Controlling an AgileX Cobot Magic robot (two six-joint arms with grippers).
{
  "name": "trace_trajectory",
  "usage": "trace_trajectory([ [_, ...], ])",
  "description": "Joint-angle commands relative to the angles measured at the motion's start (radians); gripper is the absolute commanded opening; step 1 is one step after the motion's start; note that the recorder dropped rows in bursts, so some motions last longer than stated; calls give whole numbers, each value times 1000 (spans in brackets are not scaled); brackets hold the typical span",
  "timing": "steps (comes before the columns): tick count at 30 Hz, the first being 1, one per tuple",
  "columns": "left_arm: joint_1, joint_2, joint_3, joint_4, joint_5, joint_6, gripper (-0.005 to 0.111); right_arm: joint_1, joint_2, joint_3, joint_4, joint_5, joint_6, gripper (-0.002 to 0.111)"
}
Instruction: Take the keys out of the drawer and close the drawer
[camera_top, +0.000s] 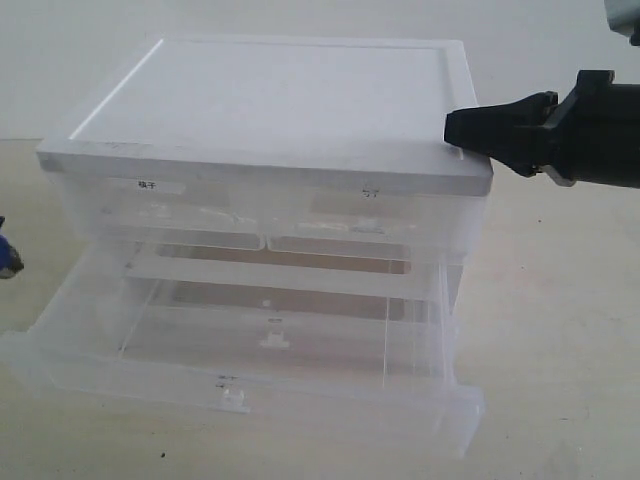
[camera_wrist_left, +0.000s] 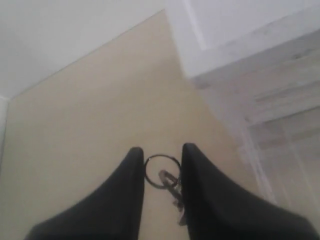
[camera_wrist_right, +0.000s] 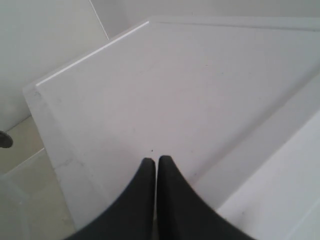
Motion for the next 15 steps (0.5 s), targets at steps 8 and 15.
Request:
trace_trajectory([
  [8, 274, 109, 67, -3, -237, -84, 5, 0, 8, 9, -72, 32, 2, 0],
  [15, 357, 272, 67, -53, -289, -124, 5, 0, 8, 9, -82, 27, 4, 0],
])
